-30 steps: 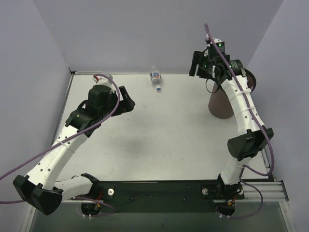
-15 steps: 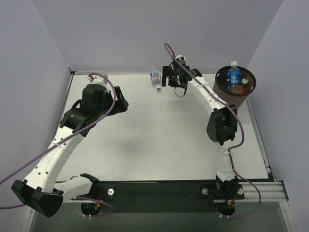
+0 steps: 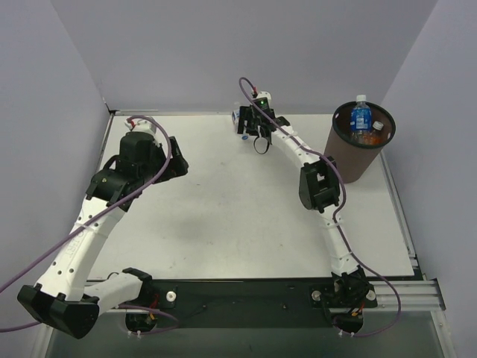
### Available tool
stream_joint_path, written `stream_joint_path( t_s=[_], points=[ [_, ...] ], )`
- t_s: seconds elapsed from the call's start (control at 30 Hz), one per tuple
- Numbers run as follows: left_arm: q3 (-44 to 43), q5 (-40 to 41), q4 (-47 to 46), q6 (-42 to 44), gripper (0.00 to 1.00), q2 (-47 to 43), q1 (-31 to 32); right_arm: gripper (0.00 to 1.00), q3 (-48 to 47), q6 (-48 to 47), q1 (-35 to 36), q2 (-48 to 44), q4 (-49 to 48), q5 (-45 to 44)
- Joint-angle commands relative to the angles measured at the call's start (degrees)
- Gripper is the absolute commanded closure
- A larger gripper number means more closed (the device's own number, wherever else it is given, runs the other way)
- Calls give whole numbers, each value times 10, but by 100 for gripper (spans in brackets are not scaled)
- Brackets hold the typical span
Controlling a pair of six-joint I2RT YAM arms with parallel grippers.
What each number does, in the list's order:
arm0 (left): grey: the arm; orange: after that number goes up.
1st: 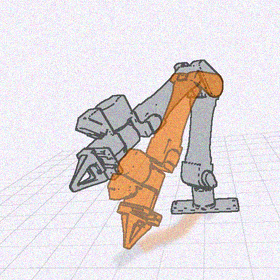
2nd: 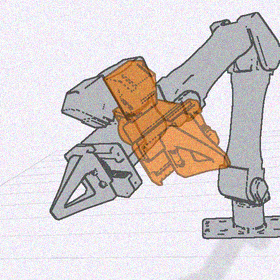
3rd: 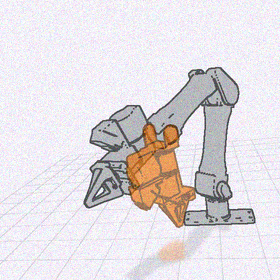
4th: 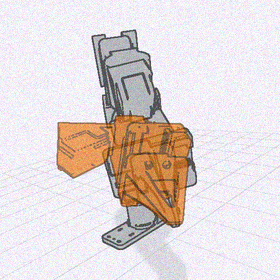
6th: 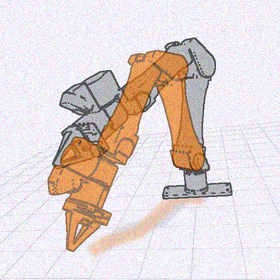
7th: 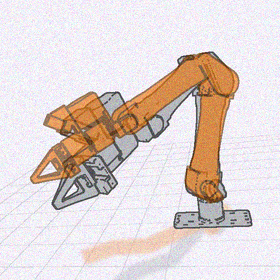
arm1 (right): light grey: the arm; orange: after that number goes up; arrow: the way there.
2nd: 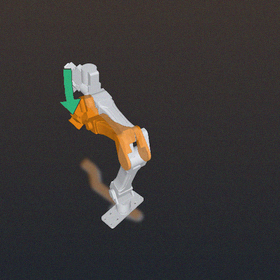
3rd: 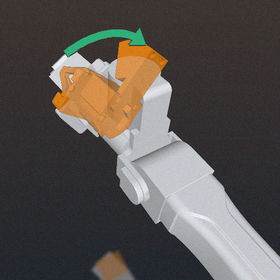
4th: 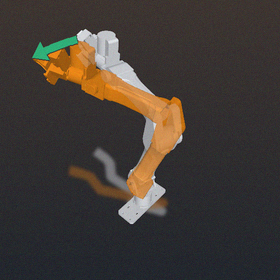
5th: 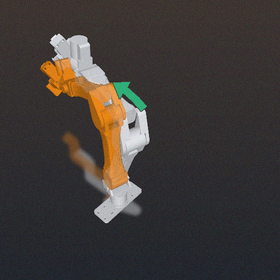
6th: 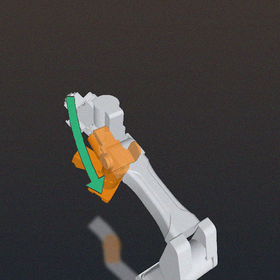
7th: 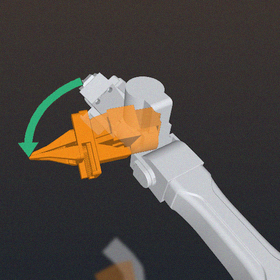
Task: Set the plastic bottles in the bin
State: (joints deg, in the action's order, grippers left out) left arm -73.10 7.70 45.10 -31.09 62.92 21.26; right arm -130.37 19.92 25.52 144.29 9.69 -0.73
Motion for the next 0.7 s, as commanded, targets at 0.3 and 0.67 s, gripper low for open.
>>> stream_joint_path(
  t_s=[0.3, 0.67],
  points=[
    [-20, 1, 17, -12, 3, 13, -10, 46, -60, 34, 8, 61, -71, 16],
    [-15, -28, -14, -7, 2, 26, -13, 85, 35, 37, 8, -15, -75, 13]
  ],
)
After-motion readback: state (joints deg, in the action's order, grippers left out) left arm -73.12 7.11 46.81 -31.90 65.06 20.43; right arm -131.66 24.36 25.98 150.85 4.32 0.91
